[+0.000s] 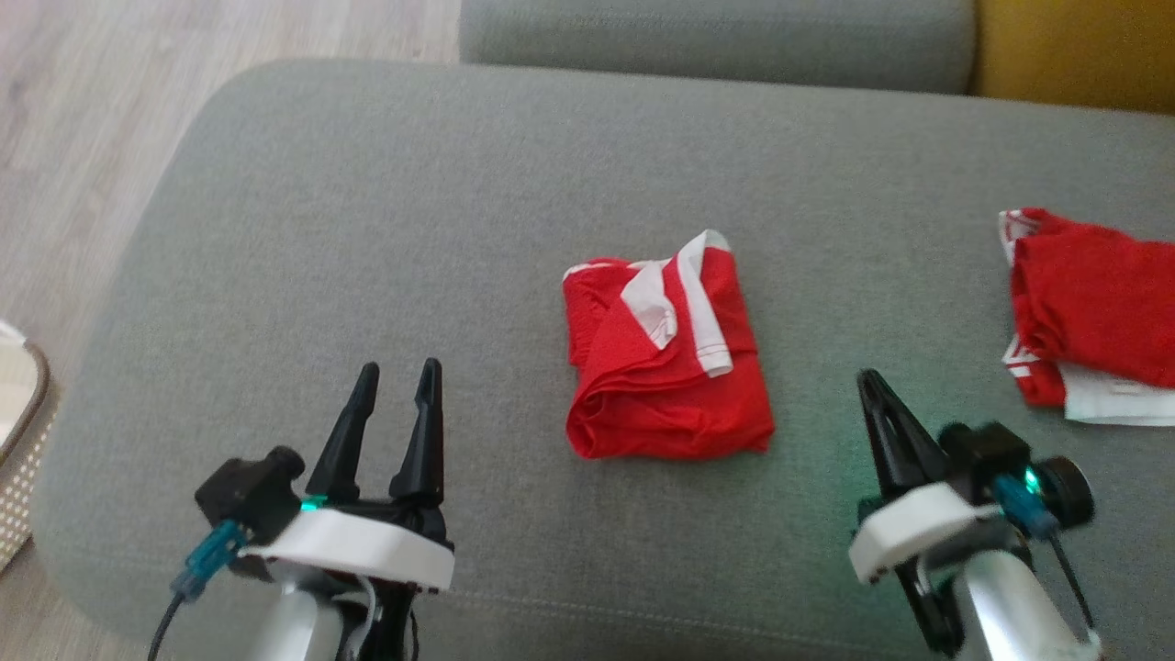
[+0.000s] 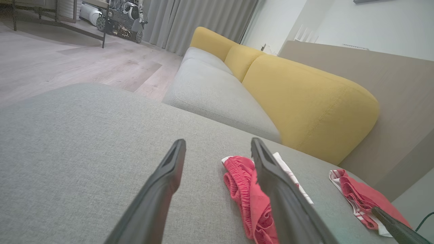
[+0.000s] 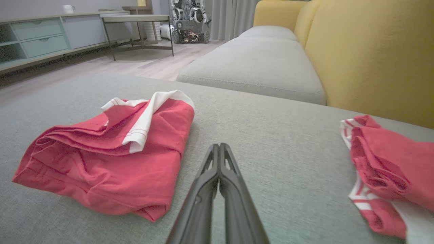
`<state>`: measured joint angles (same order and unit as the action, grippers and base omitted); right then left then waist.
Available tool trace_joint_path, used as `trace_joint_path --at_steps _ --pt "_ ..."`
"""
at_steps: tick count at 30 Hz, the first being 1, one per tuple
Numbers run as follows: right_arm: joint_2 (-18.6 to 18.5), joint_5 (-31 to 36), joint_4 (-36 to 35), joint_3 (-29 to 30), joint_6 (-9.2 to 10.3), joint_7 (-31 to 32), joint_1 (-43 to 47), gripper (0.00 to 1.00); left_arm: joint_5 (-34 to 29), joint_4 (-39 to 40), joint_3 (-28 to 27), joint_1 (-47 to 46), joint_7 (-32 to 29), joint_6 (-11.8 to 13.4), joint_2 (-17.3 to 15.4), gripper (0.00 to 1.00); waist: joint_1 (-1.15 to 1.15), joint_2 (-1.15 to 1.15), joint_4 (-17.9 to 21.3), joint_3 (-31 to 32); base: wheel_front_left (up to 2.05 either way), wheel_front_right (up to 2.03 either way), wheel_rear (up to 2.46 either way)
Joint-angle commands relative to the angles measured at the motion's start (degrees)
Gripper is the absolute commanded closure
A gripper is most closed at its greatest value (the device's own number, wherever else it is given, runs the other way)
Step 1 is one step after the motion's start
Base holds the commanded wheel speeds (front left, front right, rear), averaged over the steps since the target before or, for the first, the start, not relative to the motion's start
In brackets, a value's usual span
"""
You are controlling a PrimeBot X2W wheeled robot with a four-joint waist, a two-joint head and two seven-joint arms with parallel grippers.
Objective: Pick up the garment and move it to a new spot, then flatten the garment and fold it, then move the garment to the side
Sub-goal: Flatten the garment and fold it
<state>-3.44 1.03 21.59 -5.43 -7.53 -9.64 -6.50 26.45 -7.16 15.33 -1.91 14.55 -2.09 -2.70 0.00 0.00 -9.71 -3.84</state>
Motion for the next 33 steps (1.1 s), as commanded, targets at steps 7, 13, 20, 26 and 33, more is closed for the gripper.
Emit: trace_joint_path --at_steps 7,13,20,26,33 --pt "0.5 -0.4 7.3 -5.5 0.04 -1.1 -9.6 1.0 0.6 1.2 -1.2 -4.8 0.4 -0.6 -0.2 0.0 0.0 0.0 -3.9 -3.7 0.0 0.0 0.0" --pt "0.5 -0.4 16.2 -7.9 0.04 -2.2 -14.4 1.0 0.8 0.8 -0.9 -5.8 0.4 -0.8 -0.2 0.0 0.0 0.0 -6.7 -5.2 0.0 0.0 0.0" --pt "0.5 -1.5 23.0 -12.3 0.04 -3.5 -18.7 1.0 1.1 0.6 -1.3 -6.0 0.4 -0.7 -0.2 0.0 0.0 0.0 -8.4 -5.7 0.0 0.0 0.0" --pt "0.6 -2.2 26.0 -14.2 0.04 -4.3 -22.9 1.0 1.9 1.2 -0.3 -6.7 0.4 -0.4 -0.2 0.0 0.0 0.0 -9.9 -6.5 0.0 0.0 0.0" --pt "0.6 -3.6 27.8 -18.2 0.04 -4.5 -28.2 1.0 2.8 1.1 0.4 -6.9 0.4 -0.1 -0.2 0.0 0.0 0.0 -11.8 -6.9 0.0 0.0 0.0"
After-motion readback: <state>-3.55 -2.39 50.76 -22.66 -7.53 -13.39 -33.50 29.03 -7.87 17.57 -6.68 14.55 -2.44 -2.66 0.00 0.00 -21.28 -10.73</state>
